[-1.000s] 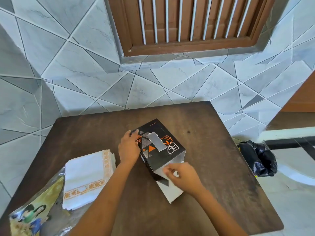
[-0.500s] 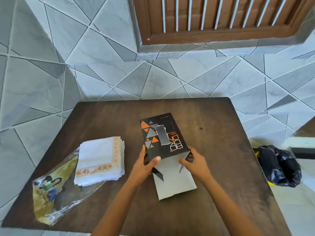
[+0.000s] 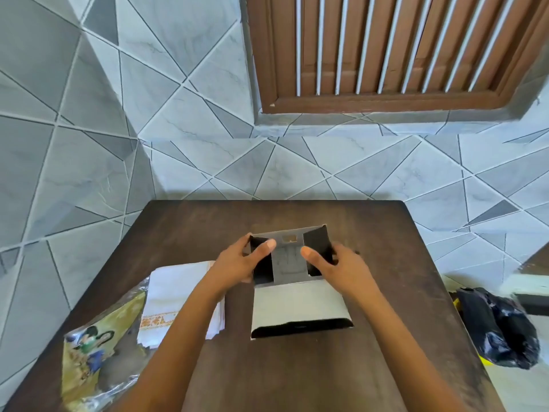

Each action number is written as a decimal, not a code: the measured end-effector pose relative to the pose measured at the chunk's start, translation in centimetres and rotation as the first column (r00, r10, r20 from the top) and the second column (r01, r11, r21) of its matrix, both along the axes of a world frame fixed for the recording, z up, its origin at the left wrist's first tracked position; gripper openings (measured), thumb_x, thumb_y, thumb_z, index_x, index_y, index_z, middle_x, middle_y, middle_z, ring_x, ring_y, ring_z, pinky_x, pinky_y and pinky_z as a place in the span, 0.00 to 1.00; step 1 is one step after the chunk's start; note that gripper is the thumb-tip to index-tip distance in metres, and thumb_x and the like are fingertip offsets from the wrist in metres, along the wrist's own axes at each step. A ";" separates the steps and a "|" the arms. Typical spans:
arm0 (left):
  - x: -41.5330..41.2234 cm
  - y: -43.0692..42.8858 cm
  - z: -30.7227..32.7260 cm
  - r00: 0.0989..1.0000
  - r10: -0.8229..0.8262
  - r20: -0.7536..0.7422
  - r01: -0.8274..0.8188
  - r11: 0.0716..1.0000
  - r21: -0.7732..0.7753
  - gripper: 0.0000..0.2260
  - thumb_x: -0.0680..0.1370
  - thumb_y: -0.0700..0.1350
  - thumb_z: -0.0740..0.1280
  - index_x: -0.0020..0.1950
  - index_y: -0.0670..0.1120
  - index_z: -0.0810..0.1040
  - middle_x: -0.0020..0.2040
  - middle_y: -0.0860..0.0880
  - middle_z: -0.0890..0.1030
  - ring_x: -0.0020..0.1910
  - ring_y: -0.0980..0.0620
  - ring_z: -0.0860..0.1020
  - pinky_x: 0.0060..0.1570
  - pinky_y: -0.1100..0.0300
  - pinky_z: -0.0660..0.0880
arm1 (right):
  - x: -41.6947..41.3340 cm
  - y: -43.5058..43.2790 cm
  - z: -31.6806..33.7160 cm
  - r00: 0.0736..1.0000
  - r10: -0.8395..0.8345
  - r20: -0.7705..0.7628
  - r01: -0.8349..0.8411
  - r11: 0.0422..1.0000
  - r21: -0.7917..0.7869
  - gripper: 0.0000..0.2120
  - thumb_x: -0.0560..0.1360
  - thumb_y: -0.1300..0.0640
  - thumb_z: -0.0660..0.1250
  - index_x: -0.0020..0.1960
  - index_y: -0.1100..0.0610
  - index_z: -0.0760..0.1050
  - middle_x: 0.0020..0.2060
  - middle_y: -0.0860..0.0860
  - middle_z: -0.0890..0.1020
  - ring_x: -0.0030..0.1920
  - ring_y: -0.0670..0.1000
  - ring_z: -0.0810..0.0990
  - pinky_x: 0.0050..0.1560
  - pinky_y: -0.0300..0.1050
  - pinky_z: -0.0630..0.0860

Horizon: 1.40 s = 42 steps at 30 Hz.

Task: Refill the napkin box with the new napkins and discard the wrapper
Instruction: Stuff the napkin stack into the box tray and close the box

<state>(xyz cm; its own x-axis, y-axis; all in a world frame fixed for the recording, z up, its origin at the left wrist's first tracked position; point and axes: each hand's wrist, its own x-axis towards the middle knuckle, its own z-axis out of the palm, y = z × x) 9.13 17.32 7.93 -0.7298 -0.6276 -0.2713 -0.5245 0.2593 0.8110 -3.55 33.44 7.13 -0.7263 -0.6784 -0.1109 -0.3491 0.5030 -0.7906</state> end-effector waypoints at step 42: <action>-0.5 -4.4 -1.7 0.944 -0.327 -0.049 0.326 0.945 -0.024 0.41 0.71 0.51 0.72 0.75 0.59 0.48 0.72 0.54 0.65 0.69 0.48 0.69 0.66 0.50 0.69 | -0.1 0.3 -1.2 0.980 0.097 0.175 -0.089 0.995 -0.052 0.46 0.68 0.53 0.73 0.75 0.48 0.46 0.72 0.45 0.61 0.71 0.50 0.64 0.70 0.52 0.63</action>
